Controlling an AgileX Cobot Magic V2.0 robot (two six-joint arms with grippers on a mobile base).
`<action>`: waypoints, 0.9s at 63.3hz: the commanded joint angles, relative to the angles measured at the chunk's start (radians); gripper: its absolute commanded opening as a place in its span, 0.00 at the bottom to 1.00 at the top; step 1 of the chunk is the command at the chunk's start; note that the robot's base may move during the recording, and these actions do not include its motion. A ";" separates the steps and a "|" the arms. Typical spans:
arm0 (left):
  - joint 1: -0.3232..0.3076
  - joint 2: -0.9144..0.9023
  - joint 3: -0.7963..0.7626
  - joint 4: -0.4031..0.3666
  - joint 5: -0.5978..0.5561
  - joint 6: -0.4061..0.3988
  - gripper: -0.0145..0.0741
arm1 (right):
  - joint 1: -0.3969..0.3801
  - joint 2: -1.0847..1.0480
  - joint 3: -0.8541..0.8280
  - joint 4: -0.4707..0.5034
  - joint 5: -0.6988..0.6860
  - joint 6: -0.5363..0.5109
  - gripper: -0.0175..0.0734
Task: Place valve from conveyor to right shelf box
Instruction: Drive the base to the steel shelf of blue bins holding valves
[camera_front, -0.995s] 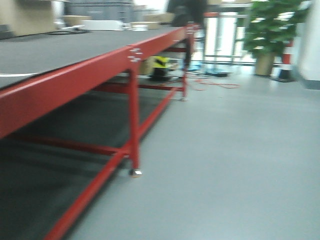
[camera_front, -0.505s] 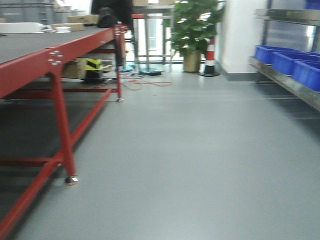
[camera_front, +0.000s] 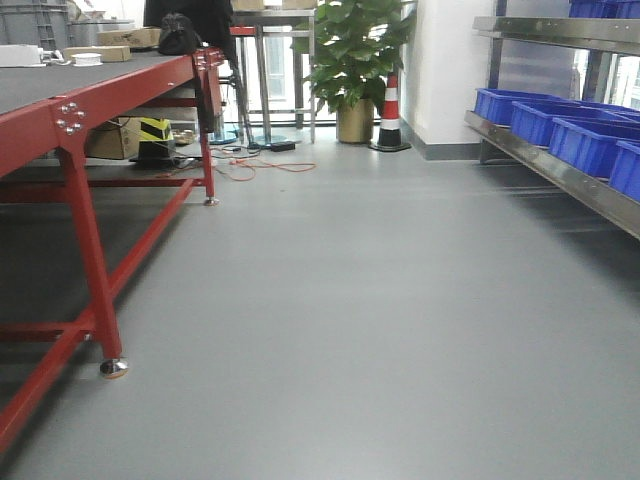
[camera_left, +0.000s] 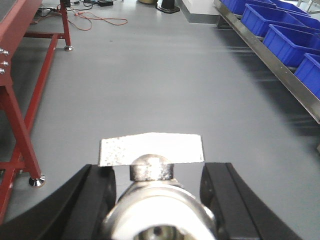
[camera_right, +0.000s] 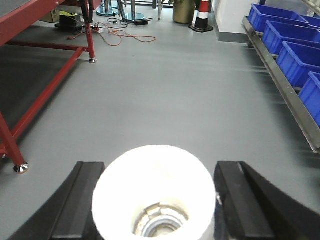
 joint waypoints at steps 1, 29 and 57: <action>0.000 -0.011 -0.016 -0.004 -0.053 0.001 0.04 | 0.001 -0.015 -0.015 -0.004 -0.082 -0.008 0.01; 0.000 -0.011 -0.016 -0.004 -0.053 0.001 0.04 | 0.001 -0.015 -0.015 -0.004 -0.082 -0.008 0.01; 0.000 -0.011 -0.016 -0.004 -0.053 0.001 0.04 | 0.001 -0.015 -0.015 -0.004 -0.082 -0.008 0.01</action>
